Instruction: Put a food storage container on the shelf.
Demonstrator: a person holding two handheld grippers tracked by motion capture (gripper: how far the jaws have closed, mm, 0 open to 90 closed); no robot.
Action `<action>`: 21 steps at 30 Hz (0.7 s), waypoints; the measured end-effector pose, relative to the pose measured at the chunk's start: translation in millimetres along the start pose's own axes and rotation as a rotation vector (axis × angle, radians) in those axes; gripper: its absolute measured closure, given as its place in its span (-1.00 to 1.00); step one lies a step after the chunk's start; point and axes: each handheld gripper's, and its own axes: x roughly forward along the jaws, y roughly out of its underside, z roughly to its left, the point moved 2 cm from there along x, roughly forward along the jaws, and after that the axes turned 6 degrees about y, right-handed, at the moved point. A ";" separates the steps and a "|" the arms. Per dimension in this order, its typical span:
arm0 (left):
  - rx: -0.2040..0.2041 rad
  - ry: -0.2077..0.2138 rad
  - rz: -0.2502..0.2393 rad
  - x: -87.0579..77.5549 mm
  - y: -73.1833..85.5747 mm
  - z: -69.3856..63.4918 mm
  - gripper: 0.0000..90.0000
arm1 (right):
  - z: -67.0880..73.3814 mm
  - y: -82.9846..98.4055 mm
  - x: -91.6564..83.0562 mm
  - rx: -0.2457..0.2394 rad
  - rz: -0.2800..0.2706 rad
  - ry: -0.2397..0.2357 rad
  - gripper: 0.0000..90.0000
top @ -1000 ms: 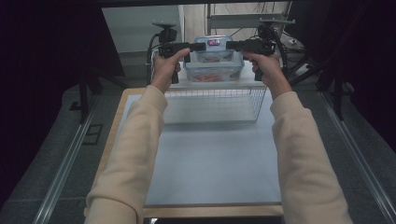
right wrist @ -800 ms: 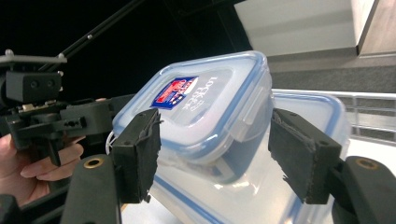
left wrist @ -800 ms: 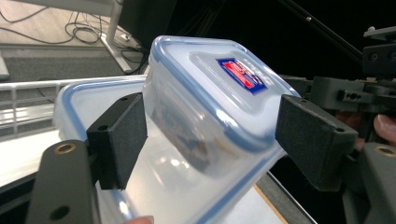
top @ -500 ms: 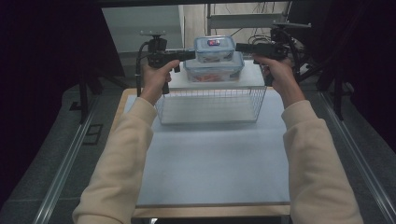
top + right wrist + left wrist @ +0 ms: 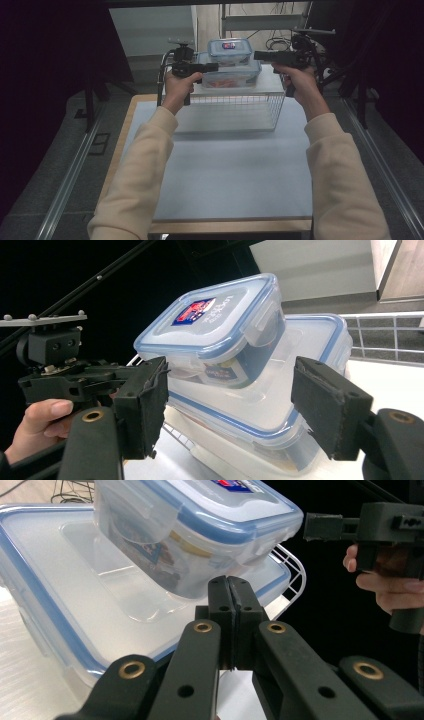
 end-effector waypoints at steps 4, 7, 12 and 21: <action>-0.009 -0.002 -0.003 1.3 0.0 1.4 1.00 | -1.6 1.9 0.6 -0.002 0.001 -0.004 -0.31; -0.016 -0.004 -0.006 2.1 -0.7 1.2 1.00 | -1.5 3.0 0.2 -0.001 0.006 -0.003 -0.31; -0.025 -0.005 -0.015 2.1 -2.3 2.3 1.00 | -0.6 3.7 -0.9 -0.008 0.007 -0.004 -0.31; -0.022 0.001 -0.012 -0.6 0.9 -0.2 1.00 | -1.5 6.3 -2.7 -0.006 0.023 -0.007 -0.32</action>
